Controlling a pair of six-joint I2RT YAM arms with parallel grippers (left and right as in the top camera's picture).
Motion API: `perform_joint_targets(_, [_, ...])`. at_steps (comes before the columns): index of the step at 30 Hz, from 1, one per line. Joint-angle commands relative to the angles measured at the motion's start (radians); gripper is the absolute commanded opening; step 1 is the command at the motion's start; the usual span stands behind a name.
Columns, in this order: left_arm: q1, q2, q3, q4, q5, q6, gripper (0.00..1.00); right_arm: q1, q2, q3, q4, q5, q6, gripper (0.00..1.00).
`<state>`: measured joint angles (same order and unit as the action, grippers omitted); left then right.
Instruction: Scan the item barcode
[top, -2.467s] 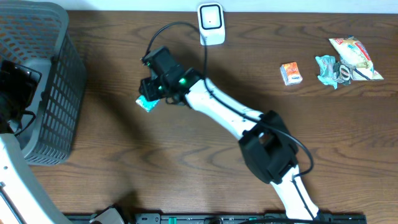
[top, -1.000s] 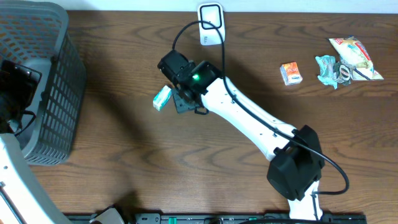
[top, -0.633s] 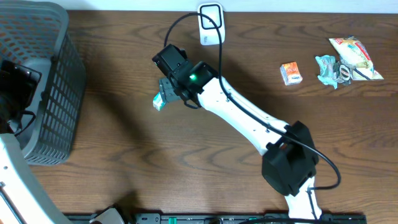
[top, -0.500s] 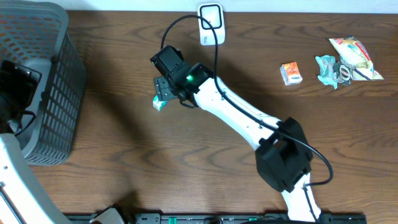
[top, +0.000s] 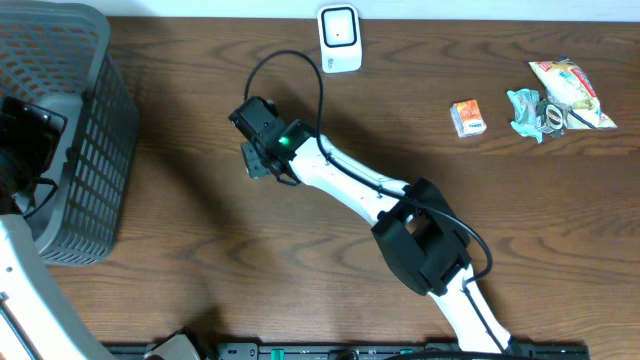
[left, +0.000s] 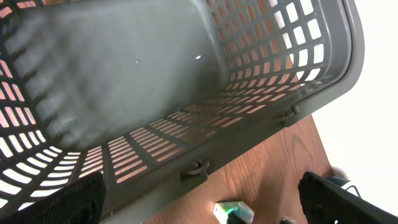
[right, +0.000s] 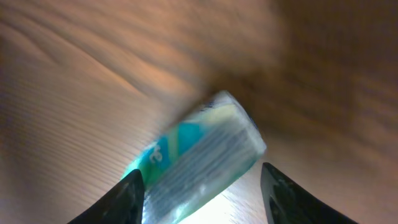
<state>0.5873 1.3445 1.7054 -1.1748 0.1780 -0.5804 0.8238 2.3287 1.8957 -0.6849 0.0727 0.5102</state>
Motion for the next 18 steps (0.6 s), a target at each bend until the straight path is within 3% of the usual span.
perform_joint_targets(1, [0.003, -0.005, 0.014, -0.002, -0.005, -0.008, 0.98, -0.013, 0.006, 0.004, -0.077, 0.103, 0.010, 0.52])
perform_joint_targets(18, [0.003, -0.005, 0.014, -0.002, -0.005, -0.008, 0.98, -0.042, -0.116, 0.004, -0.605, 0.221, 0.010, 0.45])
